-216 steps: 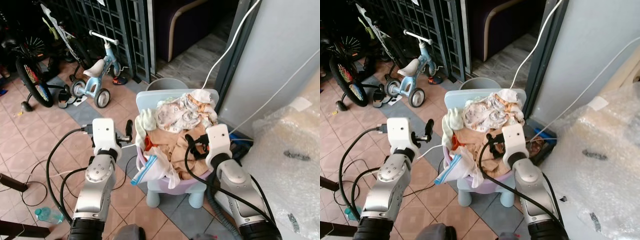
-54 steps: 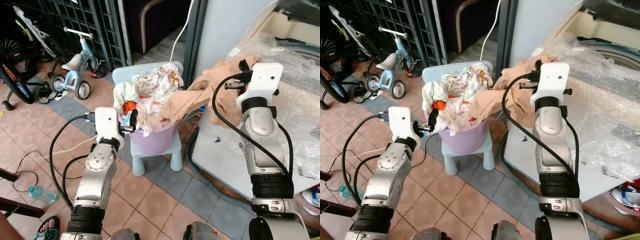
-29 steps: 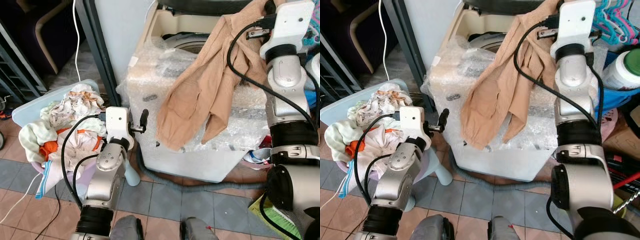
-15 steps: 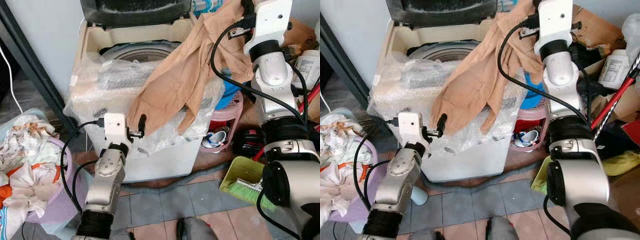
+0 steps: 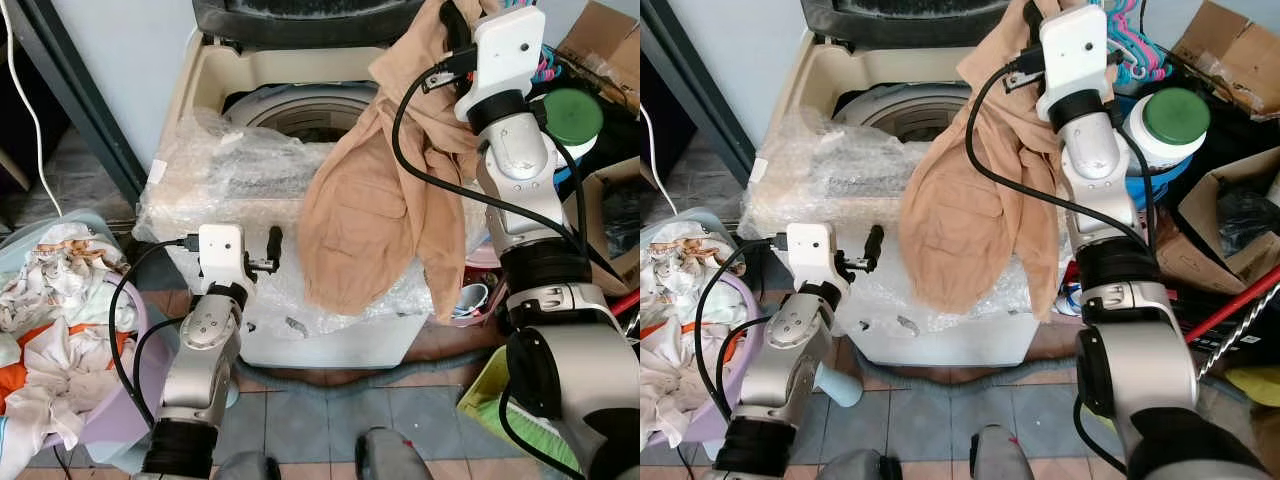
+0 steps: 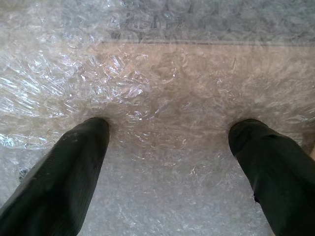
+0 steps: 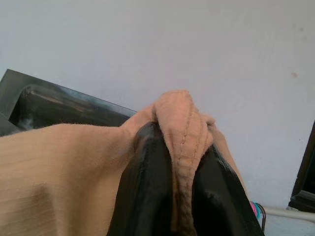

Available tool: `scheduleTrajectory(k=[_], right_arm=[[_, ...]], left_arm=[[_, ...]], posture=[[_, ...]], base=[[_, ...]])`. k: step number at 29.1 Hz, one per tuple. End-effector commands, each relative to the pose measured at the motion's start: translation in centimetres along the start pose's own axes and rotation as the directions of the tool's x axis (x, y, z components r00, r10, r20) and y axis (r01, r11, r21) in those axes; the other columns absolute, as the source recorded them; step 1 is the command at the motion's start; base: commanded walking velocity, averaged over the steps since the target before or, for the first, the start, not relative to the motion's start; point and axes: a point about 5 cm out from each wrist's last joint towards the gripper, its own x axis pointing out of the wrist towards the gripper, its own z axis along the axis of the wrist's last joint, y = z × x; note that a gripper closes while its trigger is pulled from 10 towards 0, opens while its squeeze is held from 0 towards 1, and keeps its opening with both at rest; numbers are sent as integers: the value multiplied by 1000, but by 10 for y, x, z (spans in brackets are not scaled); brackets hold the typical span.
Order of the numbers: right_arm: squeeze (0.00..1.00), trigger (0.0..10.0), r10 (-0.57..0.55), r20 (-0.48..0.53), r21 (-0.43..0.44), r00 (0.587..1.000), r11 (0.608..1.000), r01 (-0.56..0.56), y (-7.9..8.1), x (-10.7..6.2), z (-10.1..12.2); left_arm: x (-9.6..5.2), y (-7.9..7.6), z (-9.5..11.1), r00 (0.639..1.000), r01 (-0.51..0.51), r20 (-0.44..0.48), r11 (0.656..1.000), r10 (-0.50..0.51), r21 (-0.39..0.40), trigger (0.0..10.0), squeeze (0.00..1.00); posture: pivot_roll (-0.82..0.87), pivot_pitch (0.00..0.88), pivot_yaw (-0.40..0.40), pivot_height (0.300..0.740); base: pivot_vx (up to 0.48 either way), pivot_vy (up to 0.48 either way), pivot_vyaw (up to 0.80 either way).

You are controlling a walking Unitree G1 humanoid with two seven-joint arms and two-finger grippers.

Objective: Clothes washing

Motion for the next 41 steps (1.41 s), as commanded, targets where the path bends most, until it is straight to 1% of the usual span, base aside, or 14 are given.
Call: scheduleTrajectory(k=[1,5,9,15,19,22,27,31,33,36,37,38,39,41], right_arm=[[0,10000,39,78,20,996,999,-41,14,10,18],[0,10000,195,97,53,976,978,-200,31,16,24],[0,10000,417,116,133,901,893,-430,55,22,31],[0,10000,423,32,111,905,899,-424,66,31,23],[0,10000,259,-198,134,945,963,-236,53,34,-6],[0,10000,204,-255,157,945,973,-167,43,35,-12],[0,10000,109,-249,78,962,993,-92,16,53,3],[0,10000,-52,-134,41,990,997,58,-18,82,52],[0,10000,-89,-80,52,993,994,94,-27,88,67],[0,10000,-20,-118,55,993,998,27,-19,84,56],[690,10000,59,-164,66,985,997,-48,-7,78,42],[690,10000,100,-197,59,975,994,-90,-1,74,32],[1000,10000,171,-270,33,948,985,-168,10,64,14],[1000,10000,327,-432,33,840,937,-348,34,33,-29]], left_arm=[[5,0,6,1000,-6,8,1000,6,-3,10000,0],[5,0,3,1000,-17,-9,1000,17,2,10000,0],[5,1,2,999,-38,-18,999,38,17,10000,0],[2,4,-1,998,-54,-38,998,55,32,10000,0],[-14,19,-8,991,-85,-95,994,90,64,10000,0],[-24,30,-10,984,-118,-122,988,130,98,10000,0],[-42,47,-19,964,-157,-195,978,182,140,10000,0],[-49,52,-21,947,-182,-238,971,216,154,10000,0],[-50,50,-16,947,-196,-226,968,227,154,10000,0],[-50,49,-8,948,-233,-185,962,257,145,10000,0],[-49,49,-5,950,-241,-172,961,262,136,10000,0],[-49,48,-4,950,-239,-174,962,260,130,10000,0],[-48,47,-3,951,-236,-174,963,257,129,10000,0],[-47,45,-2,952,-229,-176,965,249,129,10000,0]], posture=[[-33,83,41,740],[-35,81,40,740],[-32,78,35,740],[-15,74,28,740],[-1,79,29,740],[7,83,29,740],[31,101,27,740],[59,140,8,740],[63,152,-4,740],[67,166,-22,740],[68,168,-23,740],[72,173,-24,740],[69,177,-26,740],[60,183,-22,740]], base=[[311,0,456],[145,0,100],[0,0,0],[0,0,0],[0,0,0],[0,0,0],[0,0,0],[0,0,0],[0,0,0],[0,0,0],[0,0,0],[0,0,0],[0,0,0],[0,0,0]])
